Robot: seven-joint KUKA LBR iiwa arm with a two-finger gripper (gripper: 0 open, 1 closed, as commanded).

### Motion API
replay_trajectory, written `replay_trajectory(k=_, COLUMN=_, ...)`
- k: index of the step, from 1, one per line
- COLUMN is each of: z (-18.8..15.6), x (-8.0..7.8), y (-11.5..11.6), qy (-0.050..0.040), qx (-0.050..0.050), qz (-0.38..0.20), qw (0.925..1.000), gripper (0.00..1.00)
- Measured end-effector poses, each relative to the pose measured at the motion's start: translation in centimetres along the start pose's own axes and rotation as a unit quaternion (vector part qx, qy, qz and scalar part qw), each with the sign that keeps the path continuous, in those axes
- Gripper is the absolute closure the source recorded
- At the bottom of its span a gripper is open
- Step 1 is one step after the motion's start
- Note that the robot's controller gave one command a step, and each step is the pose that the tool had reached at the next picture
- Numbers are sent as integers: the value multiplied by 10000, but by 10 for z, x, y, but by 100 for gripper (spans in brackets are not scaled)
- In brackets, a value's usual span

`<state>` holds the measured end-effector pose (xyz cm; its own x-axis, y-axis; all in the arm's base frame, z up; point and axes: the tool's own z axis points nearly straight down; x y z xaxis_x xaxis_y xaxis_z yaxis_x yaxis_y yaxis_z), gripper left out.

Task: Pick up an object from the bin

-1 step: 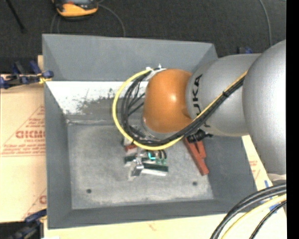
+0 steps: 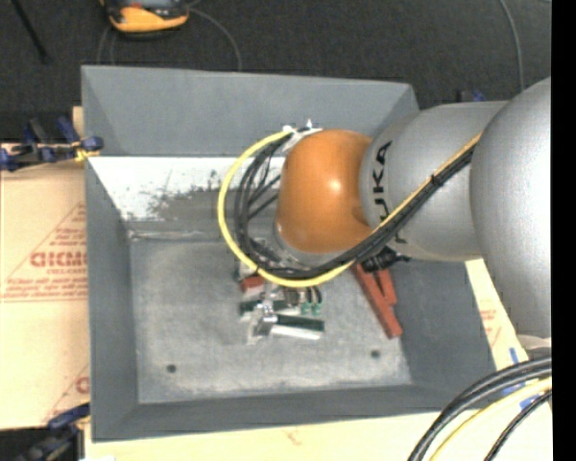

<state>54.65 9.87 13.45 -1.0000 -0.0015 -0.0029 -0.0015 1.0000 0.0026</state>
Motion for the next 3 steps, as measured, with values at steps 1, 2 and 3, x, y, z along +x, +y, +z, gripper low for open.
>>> replay_trajectory(k=1, z=7, x=-4, y=-28, qy=6, qx=-2, qz=454, qw=9990, gripper=0)
replay_trajectory(k=2, z=17, x=1, y=-60, qy=11, qx=24, qz=541, qw=9985, gripper=0)
replay_trajectory(k=3, z=17, x=3, y=-60, qy=16, qx=7, qz=693, qw=9976, gripper=0)
